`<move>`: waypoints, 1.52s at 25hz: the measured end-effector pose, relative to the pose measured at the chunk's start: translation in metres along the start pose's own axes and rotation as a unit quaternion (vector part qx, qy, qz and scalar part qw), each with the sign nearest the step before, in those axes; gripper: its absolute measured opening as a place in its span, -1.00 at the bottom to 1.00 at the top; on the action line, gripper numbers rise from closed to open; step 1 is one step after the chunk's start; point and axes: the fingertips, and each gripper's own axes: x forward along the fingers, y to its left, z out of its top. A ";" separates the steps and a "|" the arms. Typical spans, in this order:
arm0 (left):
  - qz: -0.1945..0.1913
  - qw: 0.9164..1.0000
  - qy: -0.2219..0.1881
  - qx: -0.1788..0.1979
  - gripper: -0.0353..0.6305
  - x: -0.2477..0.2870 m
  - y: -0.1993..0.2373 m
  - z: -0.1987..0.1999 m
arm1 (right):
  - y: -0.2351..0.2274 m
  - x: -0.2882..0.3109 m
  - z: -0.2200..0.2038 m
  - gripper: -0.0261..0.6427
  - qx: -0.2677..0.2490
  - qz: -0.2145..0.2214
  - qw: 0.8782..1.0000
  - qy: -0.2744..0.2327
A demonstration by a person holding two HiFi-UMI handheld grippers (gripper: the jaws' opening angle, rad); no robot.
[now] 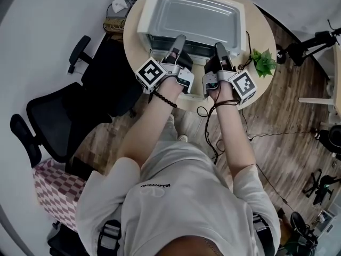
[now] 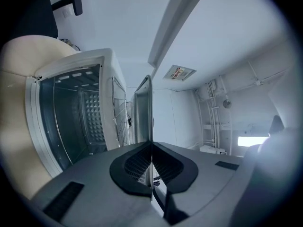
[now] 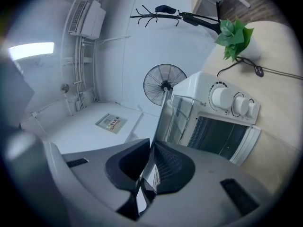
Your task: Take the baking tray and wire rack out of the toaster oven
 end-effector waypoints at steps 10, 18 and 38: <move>0.011 1.000 0.000 -0.009 -0.88 0.021 0.020 0.013 | -0.013 0.028 0.003 -0.83 0.008 -0.012 1.000 -0.003; 0.029 1.000 -0.003 0.003 -0.87 0.022 0.031 0.015 | -0.026 0.030 0.002 -0.81 0.009 -0.032 0.999 -0.003; 0.058 0.981 0.118 0.145 -0.11 0.021 0.012 -0.006 | -0.031 0.019 -0.006 -0.41 -0.040 -0.056 0.997 0.021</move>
